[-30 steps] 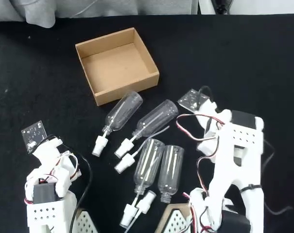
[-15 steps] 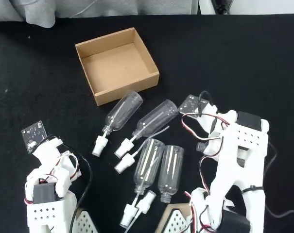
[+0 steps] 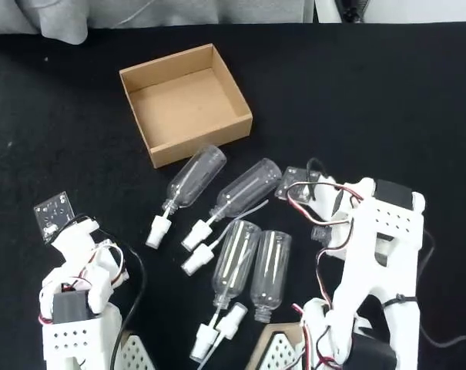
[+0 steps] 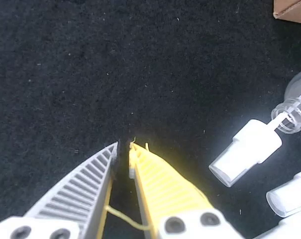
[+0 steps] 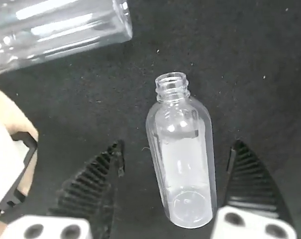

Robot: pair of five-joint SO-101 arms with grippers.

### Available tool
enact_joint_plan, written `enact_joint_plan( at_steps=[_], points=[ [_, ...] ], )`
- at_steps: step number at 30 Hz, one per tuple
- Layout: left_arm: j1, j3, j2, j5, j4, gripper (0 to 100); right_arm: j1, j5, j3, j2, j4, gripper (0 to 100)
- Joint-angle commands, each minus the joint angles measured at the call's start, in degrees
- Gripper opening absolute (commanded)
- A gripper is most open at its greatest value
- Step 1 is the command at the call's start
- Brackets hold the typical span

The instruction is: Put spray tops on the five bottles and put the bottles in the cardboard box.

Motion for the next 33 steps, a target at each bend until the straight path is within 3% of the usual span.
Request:
enact_joint_plan(
  at_steps=[1,7,16,26,33],
  points=[
    [0.1,1.4,-0.3,-0.1,-0.2,3,2.5,3.3,0.6,0.3,0.2,29.4],
    [0.1,1.4,-0.3,-0.1,-0.2,3,5.5,10.0,4.8,0.3,-5.0,29.3],
    [0.1,1.4,-0.3,-0.1,-0.2,3,5.8,10.0,13.2,0.3,-19.3,29.3],
    [0.1,1.4,-0.3,-0.1,-0.2,3,6.0,10.0,18.5,0.3,-27.1,28.9],
    [0.1,1.4,-0.3,-0.1,-0.2,3,6.1,9.9,18.5,0.1,-27.1,16.9]
  ],
)
